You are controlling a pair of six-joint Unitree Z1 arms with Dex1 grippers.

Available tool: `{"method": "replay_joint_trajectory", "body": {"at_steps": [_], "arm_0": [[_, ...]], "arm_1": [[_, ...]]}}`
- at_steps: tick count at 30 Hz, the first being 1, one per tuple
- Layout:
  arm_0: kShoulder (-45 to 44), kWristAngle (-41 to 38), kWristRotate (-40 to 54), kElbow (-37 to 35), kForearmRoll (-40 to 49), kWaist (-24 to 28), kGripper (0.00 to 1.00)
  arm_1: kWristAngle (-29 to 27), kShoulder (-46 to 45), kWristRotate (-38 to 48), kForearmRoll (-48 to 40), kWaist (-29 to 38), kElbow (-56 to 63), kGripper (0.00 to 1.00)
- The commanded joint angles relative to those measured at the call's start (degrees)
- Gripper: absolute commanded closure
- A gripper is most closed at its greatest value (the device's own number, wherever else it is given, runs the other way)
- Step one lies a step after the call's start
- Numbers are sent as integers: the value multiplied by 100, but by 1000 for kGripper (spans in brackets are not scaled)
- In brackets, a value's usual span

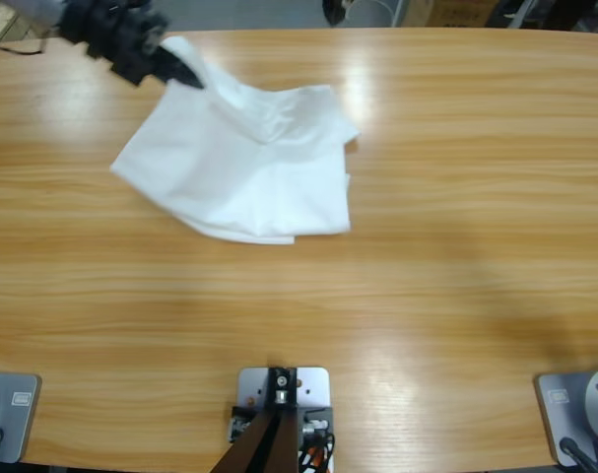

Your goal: Fold clothes

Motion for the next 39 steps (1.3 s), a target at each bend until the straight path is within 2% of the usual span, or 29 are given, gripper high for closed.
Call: {"method": "replay_joint_trajectory", "body": {"at_steps": [1,4,8,12,17,27,31,32,33,36,37,39], "arm_0": [[1369,72,-337,-910,297,-871,1000],[1560,101,-377,-1128,451,-1078,1000],[1625,162,-397,-1376,592,-1108,1000],[1973,180,-293,-1942,866,-1231,1000],[2680,180,-117,-3085,1402,-1426,1000],[4510,162,-42,-6604,3107,-1932,1000],[4735,162,-42,-6813,3160,-2078,1000],[4768,162,-45,-6855,3160,-2098,925],[4791,166,-44,-6913,3174,-2120,636],[4796,188,-19,-7114,3185,-2175,150],[4788,188,15,-7130,3188,-2187,55],[4733,234,171,-7170,3303,-2214,4]], "arm_1": [[-118,-623,9,607,-35,-813,64],[-118,-709,2,607,-19,-739,64],[-118,-722,0,607,67,-697,64],[-118,-796,0,607,203,-604,64],[-170,-1043,9,607,452,-291,64],[-228,-1662,36,607,767,414,64],[-272,-1810,36,609,867,518,64],[-276,-1831,36,607,886,544,64],[-276,-1843,36,607,906,563,64],[-276,-1847,36,607,960,595,64],[-276,-1841,36,607,976,595,64],[-295,-1847,36,607,987,602,64]]}}
